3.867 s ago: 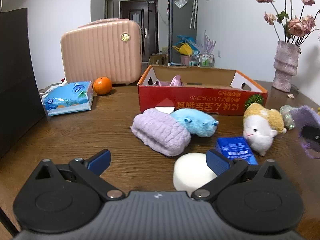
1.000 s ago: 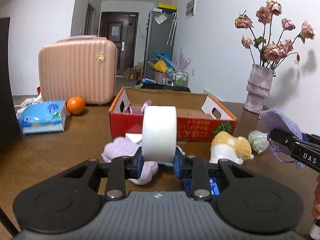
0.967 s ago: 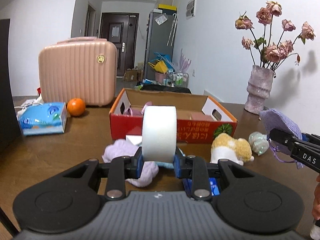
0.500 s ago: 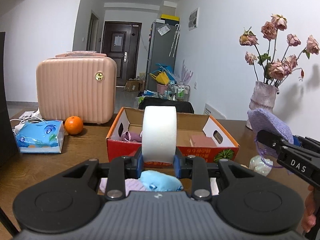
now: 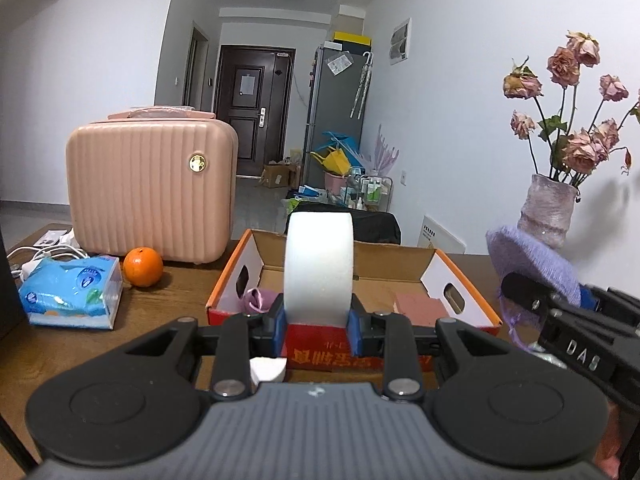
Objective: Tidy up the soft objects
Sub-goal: 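Carry the cylinder in the left tool while the right tool carries the sachet to the red box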
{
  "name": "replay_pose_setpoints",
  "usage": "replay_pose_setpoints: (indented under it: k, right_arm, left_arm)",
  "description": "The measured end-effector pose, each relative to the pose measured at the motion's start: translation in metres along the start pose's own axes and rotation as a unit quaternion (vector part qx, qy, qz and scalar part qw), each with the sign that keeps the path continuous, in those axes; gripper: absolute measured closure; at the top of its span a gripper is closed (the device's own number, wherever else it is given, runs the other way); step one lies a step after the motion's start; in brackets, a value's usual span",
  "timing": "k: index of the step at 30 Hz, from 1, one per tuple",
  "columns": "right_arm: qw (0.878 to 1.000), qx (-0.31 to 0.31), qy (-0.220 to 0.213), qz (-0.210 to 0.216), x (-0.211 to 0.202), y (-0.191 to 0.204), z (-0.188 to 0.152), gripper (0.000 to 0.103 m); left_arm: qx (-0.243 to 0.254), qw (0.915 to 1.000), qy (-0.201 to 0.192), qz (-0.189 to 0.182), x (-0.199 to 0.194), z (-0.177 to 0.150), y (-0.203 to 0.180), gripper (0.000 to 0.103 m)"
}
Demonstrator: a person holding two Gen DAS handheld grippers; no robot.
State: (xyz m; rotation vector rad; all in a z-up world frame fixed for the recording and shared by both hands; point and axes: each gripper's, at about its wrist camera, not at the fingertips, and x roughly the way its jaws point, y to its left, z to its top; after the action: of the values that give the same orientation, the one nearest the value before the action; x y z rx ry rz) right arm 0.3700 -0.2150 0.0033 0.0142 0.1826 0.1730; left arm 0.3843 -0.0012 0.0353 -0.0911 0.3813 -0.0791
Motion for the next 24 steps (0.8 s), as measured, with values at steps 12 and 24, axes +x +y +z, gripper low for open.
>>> replay_pose_setpoints:
  k: [12, 24]
  right_arm:
    - [1.000, -0.018, 0.001, 0.005, 0.041, 0.007, 0.009, 0.066]
    - [1.000, -0.022, 0.017, 0.003, 0.079, 0.007, 0.016, 0.066]
  left_arm:
    - [0.007, 0.9999, -0.007, -0.002, 0.041, 0.021, -0.008, 0.074]
    - [-0.007, 0.9999, -0.001, 0.011, 0.076, 0.034, 0.005, 0.074]
